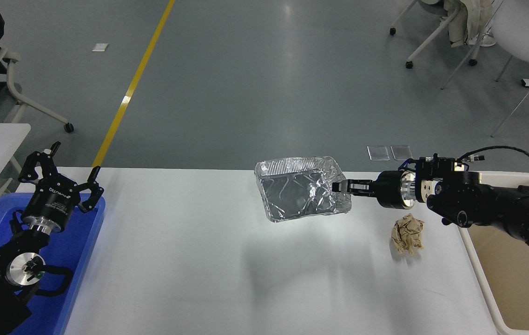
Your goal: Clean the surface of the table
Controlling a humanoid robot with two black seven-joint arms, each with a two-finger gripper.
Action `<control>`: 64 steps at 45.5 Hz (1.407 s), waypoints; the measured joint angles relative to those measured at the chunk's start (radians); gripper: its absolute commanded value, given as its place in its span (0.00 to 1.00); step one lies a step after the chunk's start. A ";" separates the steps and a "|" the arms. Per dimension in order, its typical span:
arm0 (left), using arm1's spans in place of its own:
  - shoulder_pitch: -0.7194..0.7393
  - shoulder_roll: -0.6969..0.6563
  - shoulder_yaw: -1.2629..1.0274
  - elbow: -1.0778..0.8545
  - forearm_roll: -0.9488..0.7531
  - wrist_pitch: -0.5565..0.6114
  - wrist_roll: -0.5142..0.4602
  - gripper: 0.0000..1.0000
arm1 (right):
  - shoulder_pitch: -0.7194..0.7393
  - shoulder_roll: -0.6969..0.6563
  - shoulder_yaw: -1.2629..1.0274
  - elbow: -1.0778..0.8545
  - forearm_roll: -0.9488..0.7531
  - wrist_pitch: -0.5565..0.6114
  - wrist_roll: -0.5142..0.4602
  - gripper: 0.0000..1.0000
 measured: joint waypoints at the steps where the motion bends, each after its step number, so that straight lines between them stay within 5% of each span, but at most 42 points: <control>1: 0.000 0.000 0.000 0.000 0.000 0.000 0.000 1.00 | 0.004 -0.007 0.007 0.000 0.002 0.006 0.001 0.00; 42: 0.000 0.000 0.000 0.000 0.000 0.001 0.000 1.00 | 0.058 -0.307 0.242 -0.016 0.018 0.144 -0.001 0.00; 64: 0.000 0.000 0.000 0.000 0.000 0.000 0.000 1.00 | -0.094 -0.372 0.400 -0.195 0.030 0.153 -0.022 0.00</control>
